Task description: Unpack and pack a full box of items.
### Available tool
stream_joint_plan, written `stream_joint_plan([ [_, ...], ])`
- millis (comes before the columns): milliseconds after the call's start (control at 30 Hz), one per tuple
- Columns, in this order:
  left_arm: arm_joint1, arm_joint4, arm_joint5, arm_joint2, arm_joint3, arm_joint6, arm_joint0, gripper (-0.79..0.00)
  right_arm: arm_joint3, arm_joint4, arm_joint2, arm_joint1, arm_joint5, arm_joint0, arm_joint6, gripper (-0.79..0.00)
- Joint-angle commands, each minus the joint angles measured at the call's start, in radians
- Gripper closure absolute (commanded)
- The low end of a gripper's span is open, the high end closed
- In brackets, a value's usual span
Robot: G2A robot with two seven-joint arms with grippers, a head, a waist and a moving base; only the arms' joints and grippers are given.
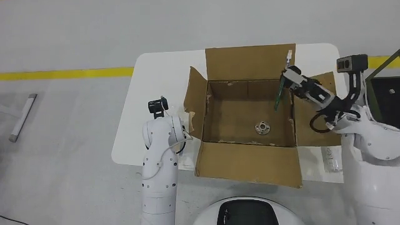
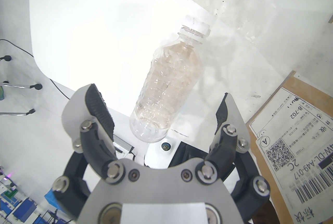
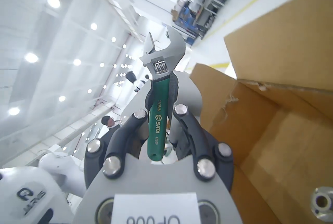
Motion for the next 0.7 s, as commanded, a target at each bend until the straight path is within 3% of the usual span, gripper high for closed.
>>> stream_joint_plan([
  [0, 0.0, 0.0, 0.0, 0.0, 0.0, 0.0, 0.0, -0.785, -0.013, 0.073, 0.086, 0.009, -0.022, -0.025, -0.005, 0.0],
  [233, 0.0, 0.0, 0.0, 0.0, 0.0, 0.0, 0.0, -0.785, -0.043, 0.055, 0.345, 0.043, -0.025, -0.144, -0.042, 0.0],
  [433, 0.0, 0.0, 0.0, 0.0, 0.0, 0.0, 0.0, -0.785, -0.122, -0.261, 0.468, 0.075, 0.074, -0.253, -0.031, 0.0],
  [667, 0.0, 0.0, 0.0, 0.0, 0.0, 0.0, 0.0, -0.785, -0.223, -0.654, 0.451, 0.107, 0.124, -0.328, 0.051, 0.0],
])
